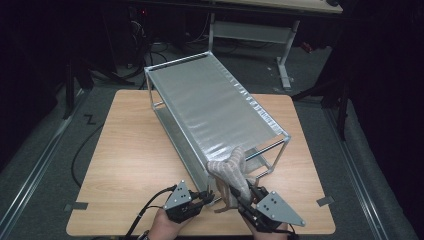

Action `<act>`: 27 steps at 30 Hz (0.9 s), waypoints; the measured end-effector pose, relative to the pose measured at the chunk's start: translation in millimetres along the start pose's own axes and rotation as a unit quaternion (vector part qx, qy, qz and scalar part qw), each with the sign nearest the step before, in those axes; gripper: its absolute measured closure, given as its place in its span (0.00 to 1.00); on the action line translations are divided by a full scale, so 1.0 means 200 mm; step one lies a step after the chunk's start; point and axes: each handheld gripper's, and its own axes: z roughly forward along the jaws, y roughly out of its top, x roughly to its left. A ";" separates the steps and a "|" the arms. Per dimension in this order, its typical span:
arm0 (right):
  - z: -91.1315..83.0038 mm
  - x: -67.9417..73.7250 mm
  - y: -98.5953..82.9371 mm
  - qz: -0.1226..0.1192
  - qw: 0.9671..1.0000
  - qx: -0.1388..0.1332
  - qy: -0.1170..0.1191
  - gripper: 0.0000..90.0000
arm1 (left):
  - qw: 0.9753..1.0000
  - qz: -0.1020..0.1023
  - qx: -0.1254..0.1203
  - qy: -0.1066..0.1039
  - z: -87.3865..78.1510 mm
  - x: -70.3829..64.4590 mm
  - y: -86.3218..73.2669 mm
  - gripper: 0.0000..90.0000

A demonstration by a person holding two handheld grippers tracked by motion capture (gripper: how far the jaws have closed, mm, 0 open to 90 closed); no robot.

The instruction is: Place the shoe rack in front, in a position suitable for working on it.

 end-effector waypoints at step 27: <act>-0.13 -0.51 -0.29 0.111 0.974 0.100 -0.169 0.74 | 1.000 0.005 0.002 -0.005 0.02 -0.02 0.01 0.88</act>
